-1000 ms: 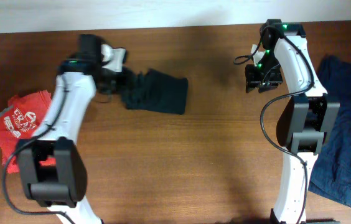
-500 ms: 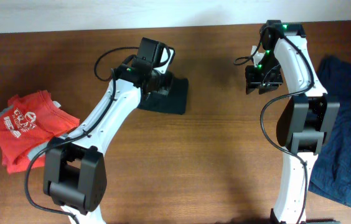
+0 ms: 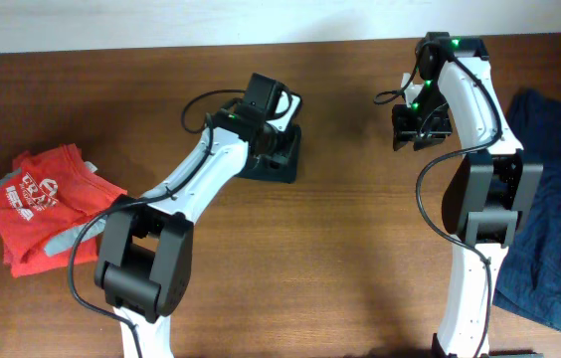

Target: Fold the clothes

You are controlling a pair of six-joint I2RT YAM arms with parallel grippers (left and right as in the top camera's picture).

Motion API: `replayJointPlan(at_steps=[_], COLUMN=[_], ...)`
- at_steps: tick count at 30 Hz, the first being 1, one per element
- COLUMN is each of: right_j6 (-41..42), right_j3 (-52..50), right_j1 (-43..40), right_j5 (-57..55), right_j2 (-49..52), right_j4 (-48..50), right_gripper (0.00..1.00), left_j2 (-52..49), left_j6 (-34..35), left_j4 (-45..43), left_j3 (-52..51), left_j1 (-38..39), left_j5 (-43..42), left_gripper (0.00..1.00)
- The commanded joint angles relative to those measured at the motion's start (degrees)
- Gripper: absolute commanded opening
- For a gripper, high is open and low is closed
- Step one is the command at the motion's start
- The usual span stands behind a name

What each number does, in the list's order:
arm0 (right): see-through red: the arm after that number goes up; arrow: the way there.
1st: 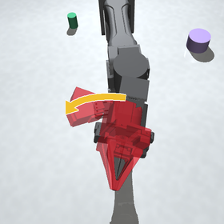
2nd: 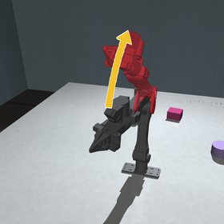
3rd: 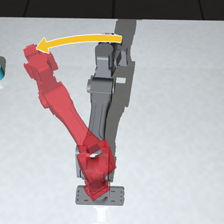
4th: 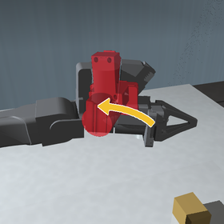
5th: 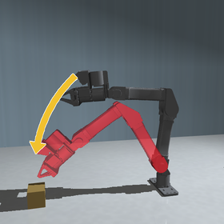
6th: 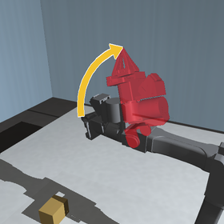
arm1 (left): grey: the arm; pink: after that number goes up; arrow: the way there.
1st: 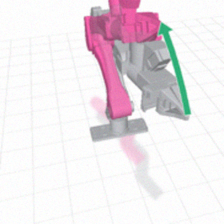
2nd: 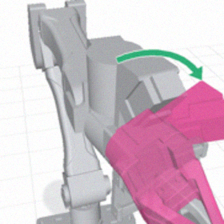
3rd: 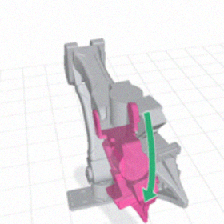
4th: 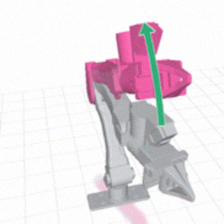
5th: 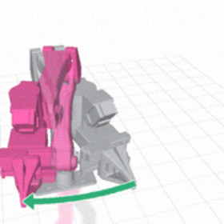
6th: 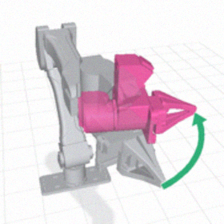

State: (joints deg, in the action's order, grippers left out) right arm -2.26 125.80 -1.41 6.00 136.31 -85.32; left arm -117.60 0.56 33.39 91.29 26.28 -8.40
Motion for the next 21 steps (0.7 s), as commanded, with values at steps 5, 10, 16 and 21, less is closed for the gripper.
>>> replayJointPlan(at_steps=[5,10,16,21], right_j6=[-0.46,-0.74,-0.87,-0.87], right_j3=[0.92,0.92,0.92,0.92], right_j1=[0.31,0.31,0.31,0.31], right_j5=[-0.48,-0.48,-0.48,-0.48], right_j2=[-1.92,-1.92,-1.92,-1.92], right_j4=[-0.24,-0.24,-0.26,-0.92], right_gripper=[0.46,0.46,0.46,0.46], left_j2=[1.86,7.19,4.17,-7.15], left_j6=[-5.20,-4.24,-0.07,-0.13], left_j4=[3.08,3.58,2.99,1.44], left_j3=[3.65,7.13,6.95,6.95], left_j1=[-1.70,-7.74,-15.02,-15.02], left_j5=[-2.69,-4.66,-28.13,-45.97], left_gripper=[0.55,0.18,0.13,0.13])
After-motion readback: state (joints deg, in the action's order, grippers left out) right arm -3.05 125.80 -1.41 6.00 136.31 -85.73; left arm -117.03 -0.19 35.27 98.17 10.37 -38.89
